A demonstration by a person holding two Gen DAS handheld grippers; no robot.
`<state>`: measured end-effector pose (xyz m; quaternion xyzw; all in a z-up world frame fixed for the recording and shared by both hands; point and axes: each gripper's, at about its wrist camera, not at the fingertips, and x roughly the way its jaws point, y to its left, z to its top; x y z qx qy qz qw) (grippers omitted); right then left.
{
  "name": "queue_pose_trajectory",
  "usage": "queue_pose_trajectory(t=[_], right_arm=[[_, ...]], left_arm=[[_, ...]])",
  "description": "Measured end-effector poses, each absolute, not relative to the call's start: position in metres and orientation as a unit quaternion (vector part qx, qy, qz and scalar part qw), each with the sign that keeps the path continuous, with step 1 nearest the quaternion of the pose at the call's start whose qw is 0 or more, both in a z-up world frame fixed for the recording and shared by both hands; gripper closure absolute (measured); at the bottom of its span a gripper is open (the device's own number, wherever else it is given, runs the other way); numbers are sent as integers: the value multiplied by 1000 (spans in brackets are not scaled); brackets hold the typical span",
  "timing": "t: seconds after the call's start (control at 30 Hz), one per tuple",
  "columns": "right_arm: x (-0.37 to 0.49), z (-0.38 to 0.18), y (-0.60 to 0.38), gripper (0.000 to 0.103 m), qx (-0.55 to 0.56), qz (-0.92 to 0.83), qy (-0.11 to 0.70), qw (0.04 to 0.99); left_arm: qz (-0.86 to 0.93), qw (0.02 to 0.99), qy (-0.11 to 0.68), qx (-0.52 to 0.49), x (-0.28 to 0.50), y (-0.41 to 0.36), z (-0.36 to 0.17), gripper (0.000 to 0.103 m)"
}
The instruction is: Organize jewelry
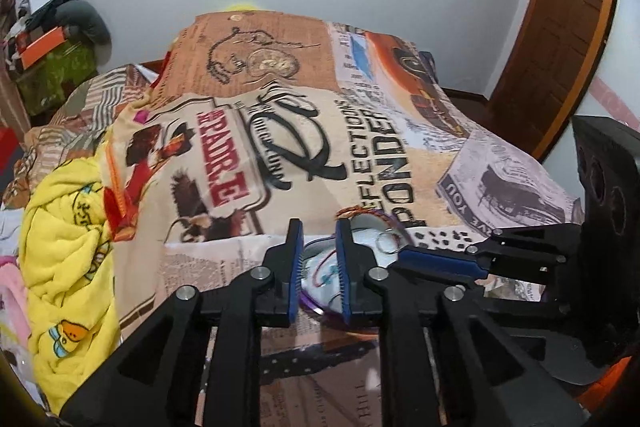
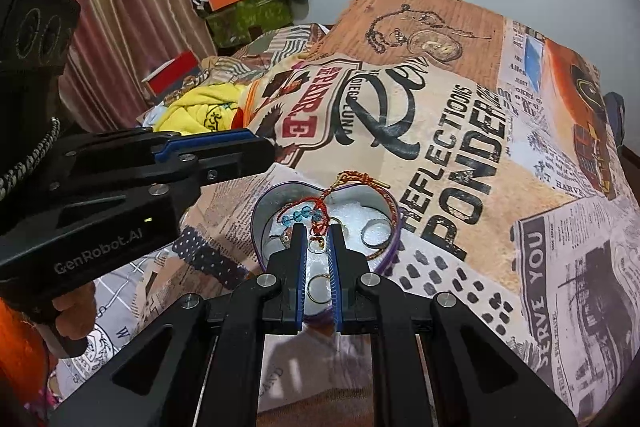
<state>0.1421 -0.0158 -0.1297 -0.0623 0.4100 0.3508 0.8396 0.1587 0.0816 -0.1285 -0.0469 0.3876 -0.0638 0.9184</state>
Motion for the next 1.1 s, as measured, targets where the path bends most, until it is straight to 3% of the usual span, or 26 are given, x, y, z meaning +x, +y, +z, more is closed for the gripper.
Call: queue_pose_trajectory(t=[0.1,0.23,0.37,0.53,0.9,1.1], right_arm=[[141,-133,-10,94,-74,350,413,838],[140,-137,-6,93,-87,343,423,834],[138,-133,-7,81,-97,330,423,839],[133,-119,-15,74,-92,322,404,851],[99,-43,-52,74,-62,298,318,898],[60,16,-80,72,-27,285,232,930]], left_arm=[[-44,919,388,-51,156,91,-131,72],[-28,919,389,-58,151,102,-131,72],[-13,922,383,-57,144,107,-125,72],[-4,929,366,-57,131,107,-111,69],[-1,959,281,-37,84,82,-40,68],[-1,980,192,-44,36,69,16,60]])
